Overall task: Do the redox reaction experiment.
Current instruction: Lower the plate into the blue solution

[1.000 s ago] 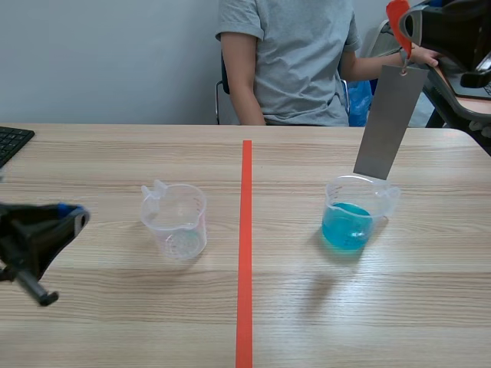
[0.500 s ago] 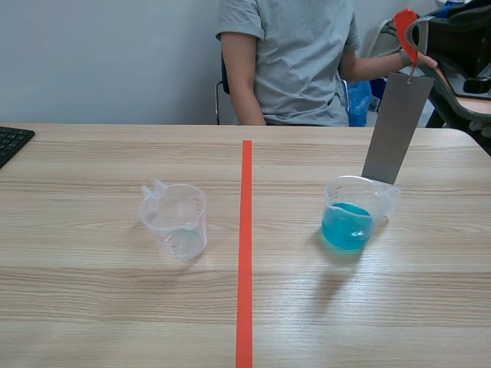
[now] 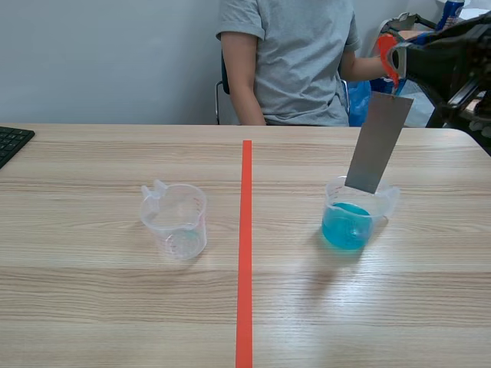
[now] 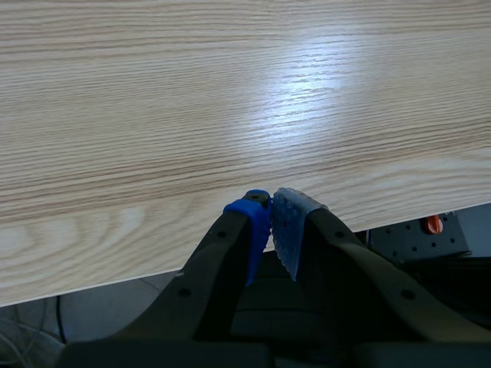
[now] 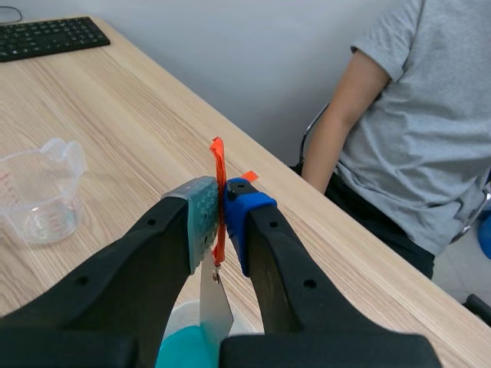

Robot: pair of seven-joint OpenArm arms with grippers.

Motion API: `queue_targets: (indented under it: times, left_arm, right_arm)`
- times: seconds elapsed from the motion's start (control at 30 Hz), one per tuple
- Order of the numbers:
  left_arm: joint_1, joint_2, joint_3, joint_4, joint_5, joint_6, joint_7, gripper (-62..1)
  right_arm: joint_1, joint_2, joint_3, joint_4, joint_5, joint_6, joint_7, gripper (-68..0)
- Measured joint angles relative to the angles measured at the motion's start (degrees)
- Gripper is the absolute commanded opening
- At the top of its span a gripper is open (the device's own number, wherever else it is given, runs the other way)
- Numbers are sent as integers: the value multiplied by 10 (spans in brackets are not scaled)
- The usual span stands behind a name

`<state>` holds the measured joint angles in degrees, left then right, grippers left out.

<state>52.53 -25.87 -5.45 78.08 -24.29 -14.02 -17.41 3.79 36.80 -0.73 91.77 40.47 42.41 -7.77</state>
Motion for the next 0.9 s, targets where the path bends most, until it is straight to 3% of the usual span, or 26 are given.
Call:
queue_targets:
  times: [0.2, 0.47, 0.9]
  left_arm:
    - [0, -1, 0, 0, 0, 1, 0, -556]
    - [0, -2, 0, 0, 0, 1, 0, -556]
    - [0, -2, 0, 0, 0, 1, 0, -556]
  right_arm:
    - [0, -2, -12, -33, -16, -1, 32, -660]
    - [3, -39, -27, -89, -73, -1, 62, -660]
    - [38, -64, -71, -182, -130, -1, 98, -660]
